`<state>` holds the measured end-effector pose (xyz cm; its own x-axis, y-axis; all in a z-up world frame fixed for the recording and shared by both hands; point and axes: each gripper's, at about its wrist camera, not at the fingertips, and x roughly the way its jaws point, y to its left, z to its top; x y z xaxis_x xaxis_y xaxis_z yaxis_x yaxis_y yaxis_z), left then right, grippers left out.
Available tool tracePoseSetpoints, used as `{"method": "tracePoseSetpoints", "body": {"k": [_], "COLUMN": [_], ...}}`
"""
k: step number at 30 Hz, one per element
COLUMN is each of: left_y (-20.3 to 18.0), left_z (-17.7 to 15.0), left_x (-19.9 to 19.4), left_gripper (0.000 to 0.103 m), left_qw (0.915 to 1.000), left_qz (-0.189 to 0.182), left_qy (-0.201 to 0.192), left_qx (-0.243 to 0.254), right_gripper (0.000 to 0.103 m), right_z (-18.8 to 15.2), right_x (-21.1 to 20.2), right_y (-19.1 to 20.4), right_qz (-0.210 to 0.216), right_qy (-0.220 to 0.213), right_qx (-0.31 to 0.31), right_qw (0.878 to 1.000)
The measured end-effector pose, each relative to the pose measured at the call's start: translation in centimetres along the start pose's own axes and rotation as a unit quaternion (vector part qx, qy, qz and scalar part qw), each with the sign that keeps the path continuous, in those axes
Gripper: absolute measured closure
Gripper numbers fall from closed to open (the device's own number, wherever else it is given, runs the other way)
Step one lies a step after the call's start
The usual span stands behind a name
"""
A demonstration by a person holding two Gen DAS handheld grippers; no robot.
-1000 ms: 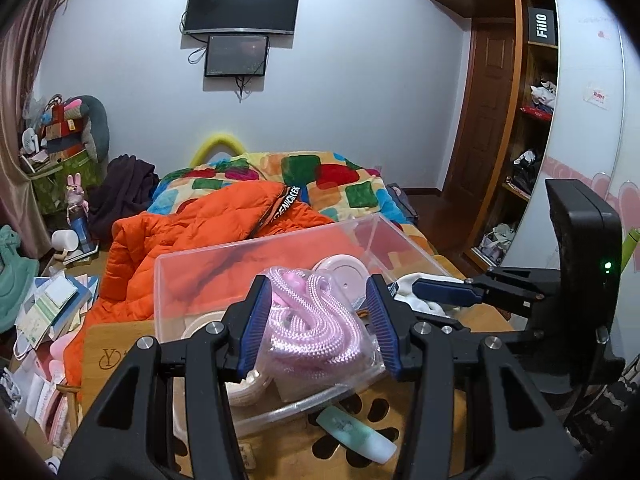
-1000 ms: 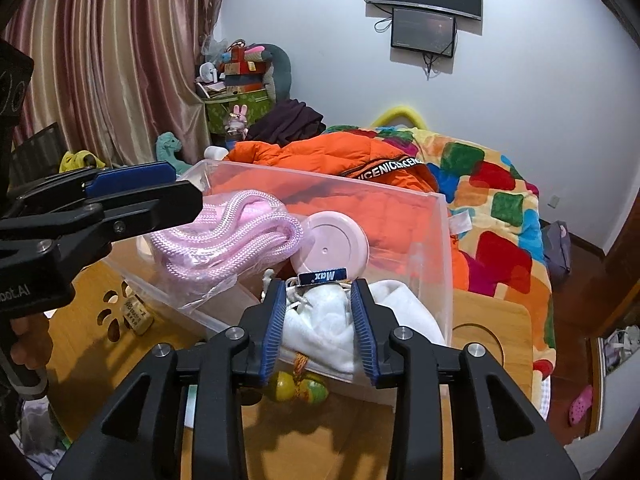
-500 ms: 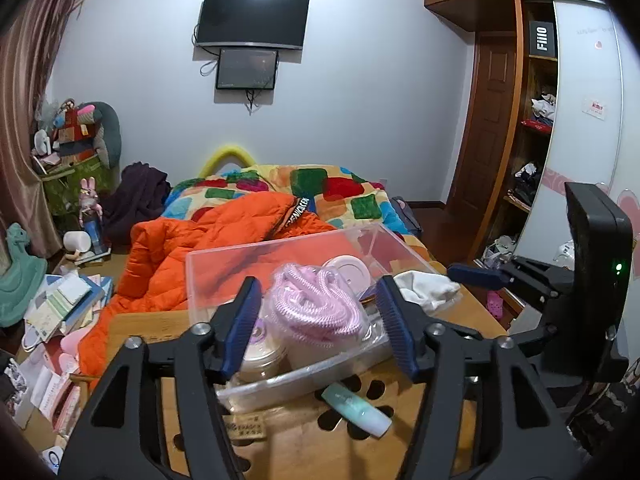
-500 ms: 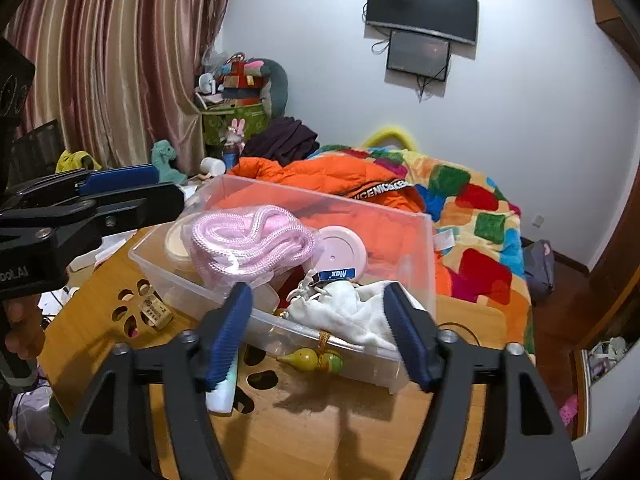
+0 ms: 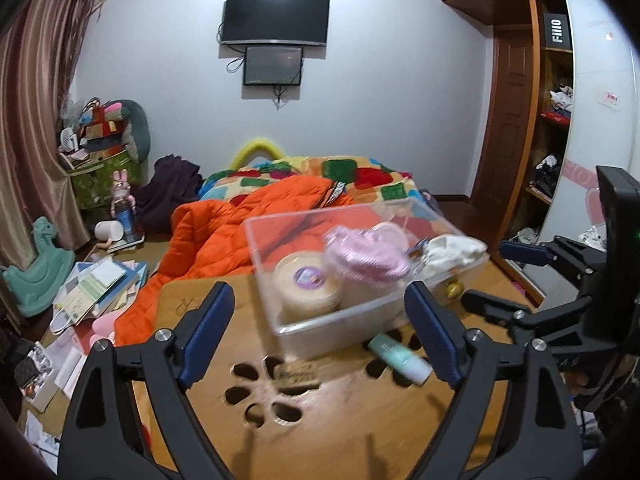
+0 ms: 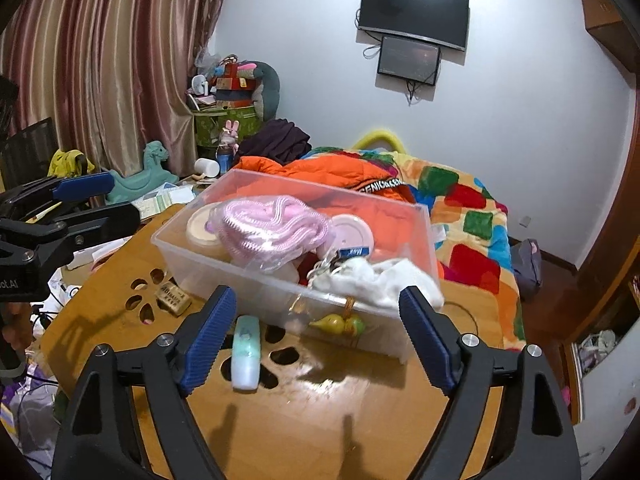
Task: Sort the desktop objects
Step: 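Grasp the mint-green tube with the right gripper while the left gripper grasps the small eraser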
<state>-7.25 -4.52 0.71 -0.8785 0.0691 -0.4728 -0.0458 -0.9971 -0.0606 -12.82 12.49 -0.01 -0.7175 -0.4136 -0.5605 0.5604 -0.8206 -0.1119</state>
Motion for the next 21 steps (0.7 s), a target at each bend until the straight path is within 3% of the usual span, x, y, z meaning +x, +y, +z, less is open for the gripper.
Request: {"method": "tracePoseSetpoints", "body": {"k": [5, 11, 21], "left_y": [1.4, 2.5, 3.0], "left_z": [-2.0, -4.6, -6.6], "left_x": [0.5, 2.2, 5.6], "left_gripper": [0.015, 0.015, 0.015], "left_qw": [0.9996, 0.9977, 0.9924], "left_qz": [0.005, -0.003, -0.030], "left_qy": [0.028, 0.066, 0.116], "left_qx": [-0.006, -0.012, -0.026], "right_gripper": [0.016, 0.016, 0.016], "right_z": [-1.1, -2.6, -4.2], "right_x": [0.4, 1.7, 4.9], "right_y": [0.5, 1.0, 1.8], "right_qz": [-0.004, -0.038, 0.017], "right_qy": [0.015, 0.044, 0.111], "right_qx": [0.023, 0.030, 0.045], "right_qw": [1.000, 0.998, 0.993]}}
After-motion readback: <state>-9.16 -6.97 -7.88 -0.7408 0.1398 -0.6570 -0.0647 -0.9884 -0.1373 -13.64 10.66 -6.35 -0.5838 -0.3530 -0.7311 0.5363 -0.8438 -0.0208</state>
